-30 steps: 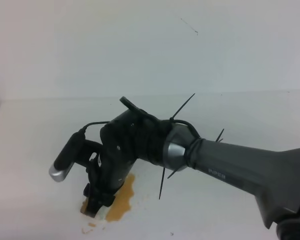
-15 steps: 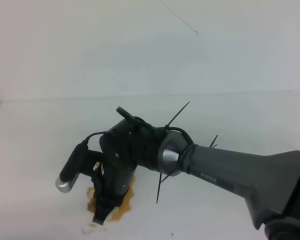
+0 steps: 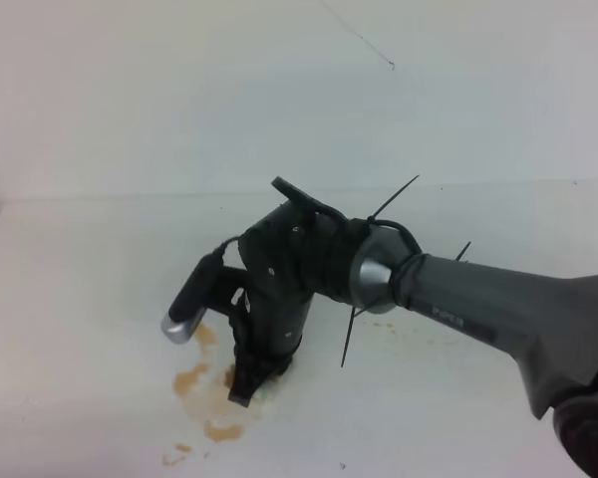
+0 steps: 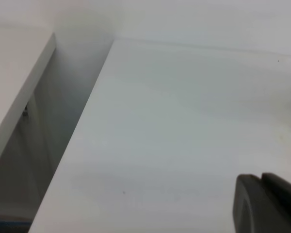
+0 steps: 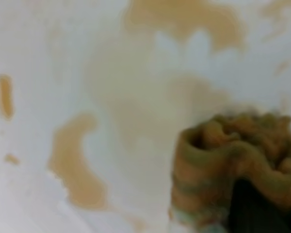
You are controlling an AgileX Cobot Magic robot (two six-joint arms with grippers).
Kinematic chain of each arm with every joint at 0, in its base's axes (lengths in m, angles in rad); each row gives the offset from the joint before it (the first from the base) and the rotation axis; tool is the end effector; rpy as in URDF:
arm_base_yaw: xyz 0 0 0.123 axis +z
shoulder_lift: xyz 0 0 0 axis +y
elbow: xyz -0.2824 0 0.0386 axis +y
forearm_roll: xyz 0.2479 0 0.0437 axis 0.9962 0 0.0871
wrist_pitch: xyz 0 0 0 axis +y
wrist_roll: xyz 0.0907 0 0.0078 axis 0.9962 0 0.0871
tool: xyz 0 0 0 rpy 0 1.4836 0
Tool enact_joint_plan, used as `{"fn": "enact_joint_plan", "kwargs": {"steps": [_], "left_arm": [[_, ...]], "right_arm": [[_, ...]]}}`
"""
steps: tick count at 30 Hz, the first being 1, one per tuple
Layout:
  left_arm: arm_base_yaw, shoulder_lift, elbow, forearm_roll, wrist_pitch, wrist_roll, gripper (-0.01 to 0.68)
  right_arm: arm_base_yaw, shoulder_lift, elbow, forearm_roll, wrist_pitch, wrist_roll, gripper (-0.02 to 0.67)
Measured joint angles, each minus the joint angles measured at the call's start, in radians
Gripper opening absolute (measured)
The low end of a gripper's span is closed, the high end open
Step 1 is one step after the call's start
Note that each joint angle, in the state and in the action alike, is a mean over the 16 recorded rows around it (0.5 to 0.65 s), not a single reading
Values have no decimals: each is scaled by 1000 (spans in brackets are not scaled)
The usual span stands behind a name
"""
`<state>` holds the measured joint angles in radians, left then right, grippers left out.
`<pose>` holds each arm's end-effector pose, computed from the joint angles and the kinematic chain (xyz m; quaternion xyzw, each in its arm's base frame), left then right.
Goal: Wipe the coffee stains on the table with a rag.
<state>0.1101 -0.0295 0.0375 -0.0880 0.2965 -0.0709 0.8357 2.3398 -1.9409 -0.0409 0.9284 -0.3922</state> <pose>0.0536 0.0036 0.1753 -0.0950 0.7734 -0.0241 0.6262 0.3369 0.3681 0.1570 -0.5758 0.8007 0.0185 0.1645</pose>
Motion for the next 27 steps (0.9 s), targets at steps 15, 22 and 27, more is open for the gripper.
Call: {"fn": "enact_joint_plan", "kwargs": {"steps": [15, 22, 27], "left_arm": [[0, 0, 0, 0, 0, 0, 1], [0, 0, 0, 0, 0, 0, 1], [0, 0, 0, 0, 0, 0, 1]], "right_arm": [[-62, 7, 0, 111, -15, -16, -2], [-48, 25, 0, 253, 56, -90, 1], [-7, 30, 0, 311, 74, -116, 3]]}}
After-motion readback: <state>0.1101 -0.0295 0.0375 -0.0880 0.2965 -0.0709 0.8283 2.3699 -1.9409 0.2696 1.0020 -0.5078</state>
